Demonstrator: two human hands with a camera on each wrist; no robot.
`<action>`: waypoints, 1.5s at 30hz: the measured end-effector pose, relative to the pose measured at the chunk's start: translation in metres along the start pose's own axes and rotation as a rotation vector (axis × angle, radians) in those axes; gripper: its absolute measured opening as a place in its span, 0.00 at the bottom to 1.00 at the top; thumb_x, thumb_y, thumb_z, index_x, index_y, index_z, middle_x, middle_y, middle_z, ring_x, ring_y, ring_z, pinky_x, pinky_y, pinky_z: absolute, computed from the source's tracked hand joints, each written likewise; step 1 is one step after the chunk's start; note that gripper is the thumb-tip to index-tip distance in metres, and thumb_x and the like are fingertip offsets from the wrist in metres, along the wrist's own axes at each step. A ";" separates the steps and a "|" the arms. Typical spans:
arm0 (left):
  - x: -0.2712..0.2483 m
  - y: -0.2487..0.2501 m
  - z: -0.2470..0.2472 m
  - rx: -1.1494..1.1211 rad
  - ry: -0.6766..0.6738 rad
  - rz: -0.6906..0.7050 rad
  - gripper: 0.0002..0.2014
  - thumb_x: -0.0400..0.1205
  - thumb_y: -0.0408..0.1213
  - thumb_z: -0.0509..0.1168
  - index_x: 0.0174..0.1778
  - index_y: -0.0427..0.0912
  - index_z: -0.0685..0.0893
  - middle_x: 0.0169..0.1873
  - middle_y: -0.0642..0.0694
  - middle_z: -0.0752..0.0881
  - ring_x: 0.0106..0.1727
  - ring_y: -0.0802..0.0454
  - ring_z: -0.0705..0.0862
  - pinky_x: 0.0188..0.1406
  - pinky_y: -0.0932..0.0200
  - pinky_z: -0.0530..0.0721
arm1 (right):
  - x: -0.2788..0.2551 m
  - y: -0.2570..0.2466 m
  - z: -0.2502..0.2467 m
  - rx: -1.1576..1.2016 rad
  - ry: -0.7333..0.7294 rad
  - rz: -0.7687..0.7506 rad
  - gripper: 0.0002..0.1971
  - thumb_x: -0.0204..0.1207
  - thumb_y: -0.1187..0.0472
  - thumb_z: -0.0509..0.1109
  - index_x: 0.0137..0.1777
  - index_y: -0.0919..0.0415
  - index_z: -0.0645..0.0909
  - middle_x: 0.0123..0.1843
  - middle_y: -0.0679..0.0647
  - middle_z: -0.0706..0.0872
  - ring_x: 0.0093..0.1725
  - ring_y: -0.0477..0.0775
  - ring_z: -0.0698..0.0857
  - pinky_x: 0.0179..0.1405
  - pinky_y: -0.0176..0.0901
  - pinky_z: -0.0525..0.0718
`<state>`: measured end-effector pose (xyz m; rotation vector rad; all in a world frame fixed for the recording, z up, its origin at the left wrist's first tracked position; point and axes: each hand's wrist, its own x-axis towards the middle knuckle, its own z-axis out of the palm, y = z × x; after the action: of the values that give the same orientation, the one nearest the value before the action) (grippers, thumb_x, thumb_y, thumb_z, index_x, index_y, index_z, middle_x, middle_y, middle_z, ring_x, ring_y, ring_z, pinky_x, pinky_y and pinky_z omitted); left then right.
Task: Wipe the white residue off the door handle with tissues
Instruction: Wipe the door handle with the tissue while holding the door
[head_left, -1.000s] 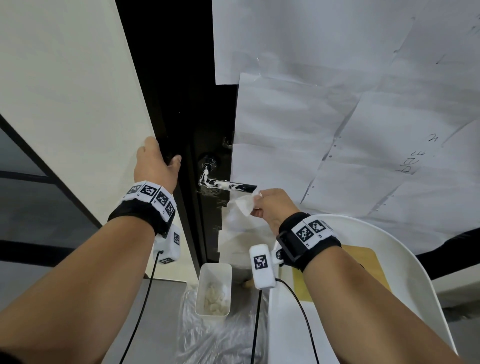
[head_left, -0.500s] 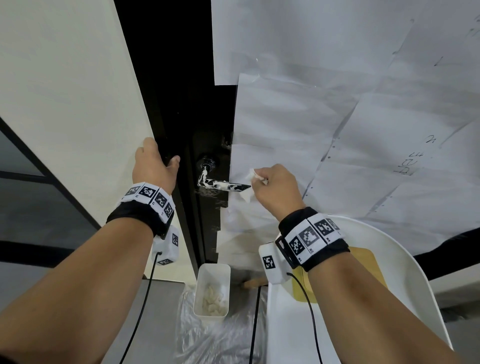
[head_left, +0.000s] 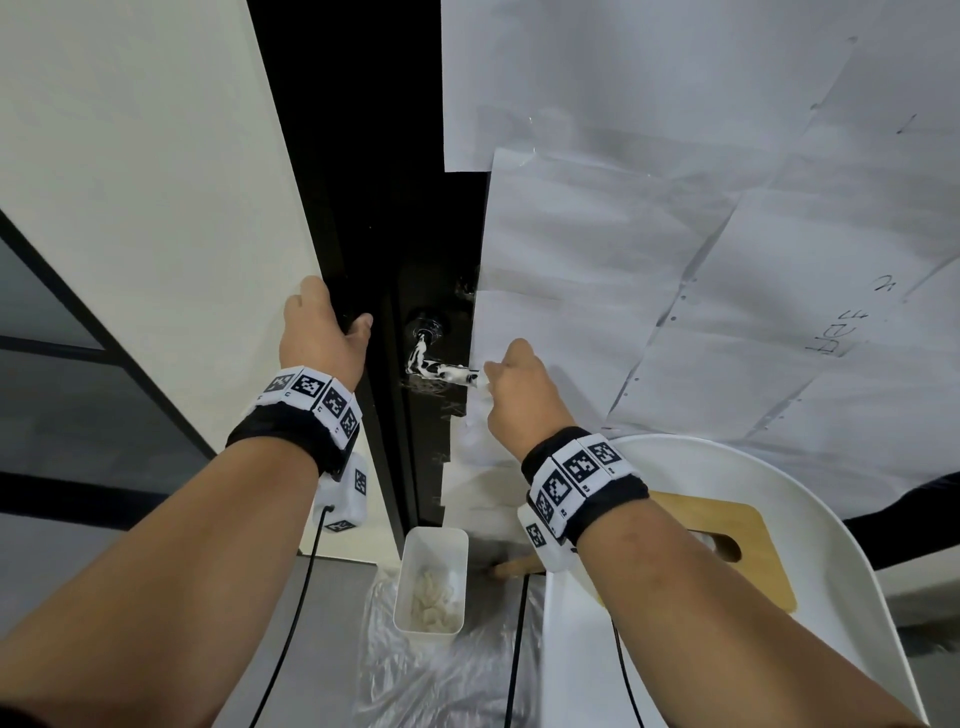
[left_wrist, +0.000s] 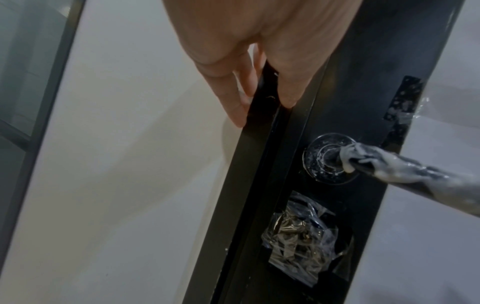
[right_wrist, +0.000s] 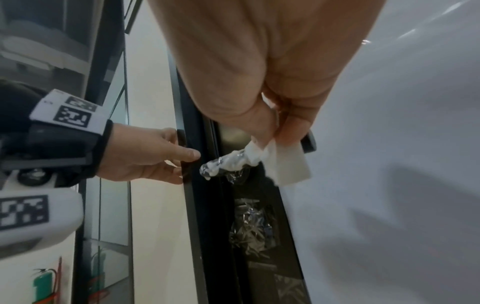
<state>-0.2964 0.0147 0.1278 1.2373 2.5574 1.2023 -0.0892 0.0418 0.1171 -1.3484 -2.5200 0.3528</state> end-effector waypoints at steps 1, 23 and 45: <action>0.000 0.000 0.000 0.000 -0.002 0.000 0.18 0.78 0.42 0.70 0.53 0.36 0.71 0.51 0.36 0.78 0.40 0.38 0.78 0.34 0.50 0.74 | 0.001 0.001 -0.002 0.036 -0.009 -0.003 0.10 0.71 0.79 0.58 0.43 0.68 0.79 0.48 0.59 0.66 0.39 0.57 0.70 0.38 0.44 0.72; -0.002 0.001 -0.002 -0.012 0.007 -0.005 0.18 0.78 0.42 0.70 0.53 0.36 0.70 0.50 0.36 0.78 0.36 0.41 0.75 0.33 0.52 0.72 | -0.011 0.017 -0.009 -0.080 0.091 0.089 0.10 0.73 0.73 0.62 0.50 0.67 0.83 0.47 0.61 0.73 0.46 0.63 0.77 0.36 0.46 0.74; 0.000 0.000 0.000 -0.008 0.002 0.003 0.18 0.78 0.41 0.71 0.52 0.37 0.70 0.50 0.36 0.78 0.37 0.42 0.75 0.34 0.51 0.73 | -0.006 0.001 -0.005 -0.034 0.019 0.047 0.12 0.68 0.80 0.58 0.44 0.71 0.80 0.51 0.63 0.72 0.40 0.58 0.71 0.35 0.45 0.73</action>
<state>-0.2967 0.0142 0.1277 1.2393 2.5505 1.2132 -0.0837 0.0376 0.1213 -1.4191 -2.4935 0.3059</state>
